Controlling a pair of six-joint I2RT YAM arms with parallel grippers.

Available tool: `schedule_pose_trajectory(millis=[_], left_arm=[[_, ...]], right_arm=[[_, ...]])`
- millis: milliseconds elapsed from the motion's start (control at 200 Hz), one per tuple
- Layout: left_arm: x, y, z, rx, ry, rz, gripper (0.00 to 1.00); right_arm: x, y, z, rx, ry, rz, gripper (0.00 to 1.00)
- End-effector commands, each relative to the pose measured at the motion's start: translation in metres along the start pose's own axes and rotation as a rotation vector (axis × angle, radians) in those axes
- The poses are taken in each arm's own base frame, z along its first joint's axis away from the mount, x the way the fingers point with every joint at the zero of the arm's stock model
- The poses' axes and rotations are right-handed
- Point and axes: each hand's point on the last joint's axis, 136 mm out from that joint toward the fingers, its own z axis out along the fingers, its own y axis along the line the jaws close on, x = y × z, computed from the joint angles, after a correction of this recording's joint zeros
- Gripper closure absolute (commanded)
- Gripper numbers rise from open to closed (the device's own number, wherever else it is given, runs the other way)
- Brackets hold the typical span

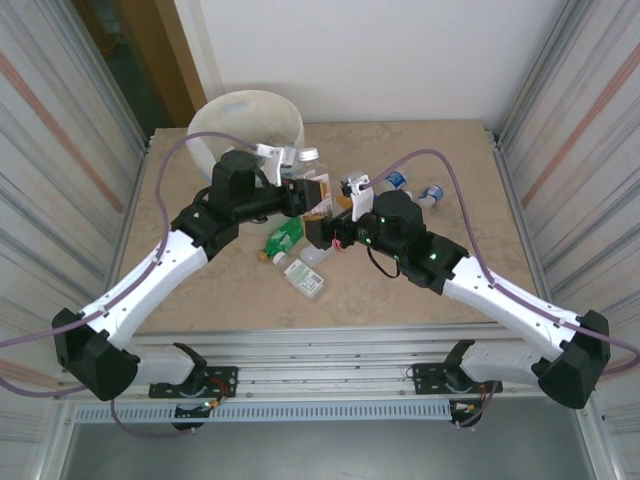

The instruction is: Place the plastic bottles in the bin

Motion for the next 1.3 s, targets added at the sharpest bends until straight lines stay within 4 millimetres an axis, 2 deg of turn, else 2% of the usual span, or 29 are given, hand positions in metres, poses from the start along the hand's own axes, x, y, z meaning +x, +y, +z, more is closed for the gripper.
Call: schedule_pose_trajectory(millis=[0, 311, 511, 661, 937, 1297], left_arm=[[-0.039, -0.018, -0.025, -0.002, -0.104, 0.078, 1.0], [-0.103, -0.002, -0.068, -0.135, -0.27, 0.149, 1.0], [-0.146, 0.022, -0.093, -0.229, -0.371, 0.158, 1.0], [-0.17, 0.047, -0.099, -0.305, -0.408, 0.154, 1.0], [-0.19, 0.105, -0.097, -0.481, -0.402, 0.11, 1.0], [-0.194, 0.146, -0.086, -0.607, -0.353, 0.106, 1.0]], right_arm=[[0.0, -0.004, -0.008, 0.032, -0.014, -0.016, 0.02], [0.011, -0.028, -0.016, 0.156, -0.007, 0.039, 0.02], [0.02, -0.034, -0.013, 0.192, 0.031, 0.072, 0.02], [0.024, -0.041, -0.012, 0.23, 0.043, 0.11, 0.02], [0.039, -0.055, -0.008, 0.317, 0.106, 0.165, 0.02], [0.056, -0.06, -0.004, 0.345, 0.166, 0.188, 0.02]])
